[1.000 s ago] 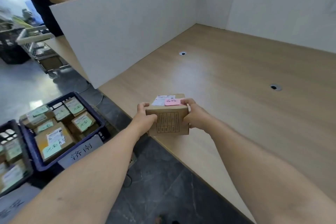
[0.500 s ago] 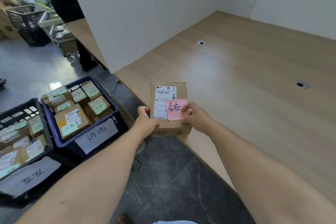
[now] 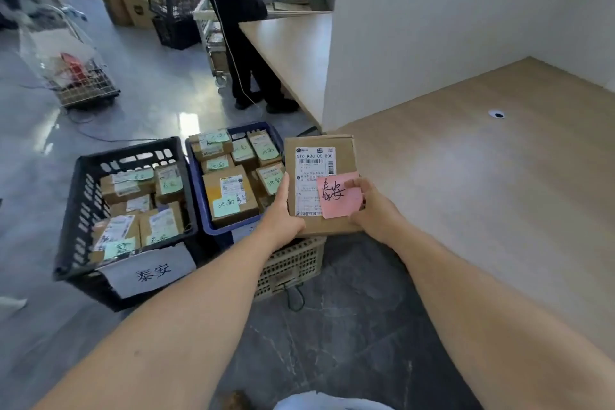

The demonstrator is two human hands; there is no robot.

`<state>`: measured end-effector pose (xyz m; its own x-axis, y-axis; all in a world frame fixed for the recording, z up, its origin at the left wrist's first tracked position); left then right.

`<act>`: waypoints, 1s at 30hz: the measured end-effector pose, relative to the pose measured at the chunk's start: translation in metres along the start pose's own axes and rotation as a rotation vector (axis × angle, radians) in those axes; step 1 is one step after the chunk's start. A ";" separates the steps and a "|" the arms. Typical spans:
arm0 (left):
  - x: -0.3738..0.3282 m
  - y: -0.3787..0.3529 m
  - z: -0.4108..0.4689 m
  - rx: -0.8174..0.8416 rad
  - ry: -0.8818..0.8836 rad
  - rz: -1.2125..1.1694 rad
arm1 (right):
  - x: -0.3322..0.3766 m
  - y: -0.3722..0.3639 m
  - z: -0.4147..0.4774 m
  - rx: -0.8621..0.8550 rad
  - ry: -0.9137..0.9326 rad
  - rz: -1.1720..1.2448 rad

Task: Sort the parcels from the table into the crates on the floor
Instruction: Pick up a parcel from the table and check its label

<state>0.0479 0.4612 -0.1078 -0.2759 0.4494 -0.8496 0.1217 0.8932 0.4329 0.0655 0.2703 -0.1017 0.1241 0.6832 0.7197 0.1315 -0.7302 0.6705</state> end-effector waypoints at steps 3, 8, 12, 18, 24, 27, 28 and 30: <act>0.027 0.053 0.013 -0.035 0.029 -0.035 | 0.041 -0.042 0.021 0.034 0.039 -0.006; 0.075 0.131 0.026 -0.087 0.092 -0.069 | 0.104 -0.113 0.046 0.114 0.067 -0.016; 0.112 0.184 0.037 -0.125 0.129 -0.097 | 0.146 -0.165 0.063 0.177 0.077 -0.029; 0.162 0.240 0.046 -0.170 0.212 -0.132 | 0.184 -0.233 0.086 0.276 0.111 -0.074; 0.203 0.283 0.064 -0.227 0.316 -0.142 | 0.218 -0.292 0.118 0.382 0.149 -0.131; 0.225 0.302 0.077 -0.269 0.365 -0.132 | 0.231 -0.323 0.137 0.435 0.170 -0.144; 0.231 0.309 0.082 -0.285 0.382 -0.131 | 0.236 -0.334 0.144 0.457 0.176 -0.147; 0.243 0.325 0.090 -0.305 0.422 -0.107 | 0.244 -0.355 0.156 0.499 0.171 -0.151</act>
<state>0.1059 0.8621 -0.2012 -0.6390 0.2542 -0.7260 -0.1937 0.8602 0.4717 0.2025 0.6984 -0.1925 -0.0887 0.7380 0.6690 0.5911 -0.5015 0.6317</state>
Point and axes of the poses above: each hand's wrist, its own z-axis towards the middle knuckle, its own y-axis out of the back of the hand, x = y × z, the point moved 2 cm from there along z, towards the middle knuckle, and after that the axes turned 4 degrees about -x, right-handed, at the moved point
